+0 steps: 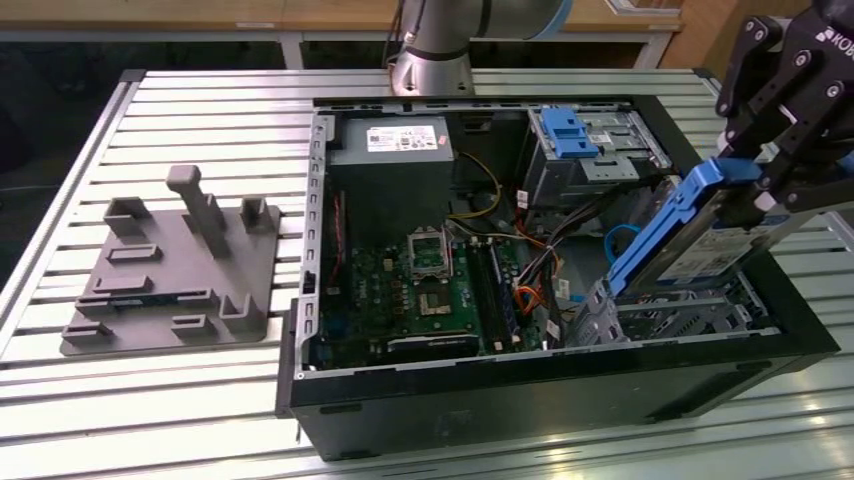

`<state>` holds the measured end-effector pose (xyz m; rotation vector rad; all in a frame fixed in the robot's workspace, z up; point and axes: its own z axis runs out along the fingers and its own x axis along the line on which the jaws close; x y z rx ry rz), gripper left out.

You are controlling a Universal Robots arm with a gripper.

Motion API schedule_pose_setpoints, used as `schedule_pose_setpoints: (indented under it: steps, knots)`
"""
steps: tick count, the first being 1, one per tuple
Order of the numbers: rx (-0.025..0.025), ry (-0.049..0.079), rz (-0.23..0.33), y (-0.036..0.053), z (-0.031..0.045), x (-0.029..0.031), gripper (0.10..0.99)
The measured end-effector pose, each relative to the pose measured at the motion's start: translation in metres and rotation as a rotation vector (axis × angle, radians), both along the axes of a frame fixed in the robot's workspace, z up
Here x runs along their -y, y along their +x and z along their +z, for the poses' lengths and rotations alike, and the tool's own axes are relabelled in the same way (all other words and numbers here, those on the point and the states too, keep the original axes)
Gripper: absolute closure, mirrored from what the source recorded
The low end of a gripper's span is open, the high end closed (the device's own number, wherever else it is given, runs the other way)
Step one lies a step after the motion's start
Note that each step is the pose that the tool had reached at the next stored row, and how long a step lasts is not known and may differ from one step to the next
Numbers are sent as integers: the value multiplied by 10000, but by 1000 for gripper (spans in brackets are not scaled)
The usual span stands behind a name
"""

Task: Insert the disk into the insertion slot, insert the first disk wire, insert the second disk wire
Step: 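Insert the disk into the insertion slot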

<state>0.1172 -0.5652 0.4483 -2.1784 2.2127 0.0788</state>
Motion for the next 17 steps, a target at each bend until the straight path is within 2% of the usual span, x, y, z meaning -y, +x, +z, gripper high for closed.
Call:
schedule_pose_setpoints:
  steps: [17]
  knots:
    - [-6,1,7,0,-110,10,725]
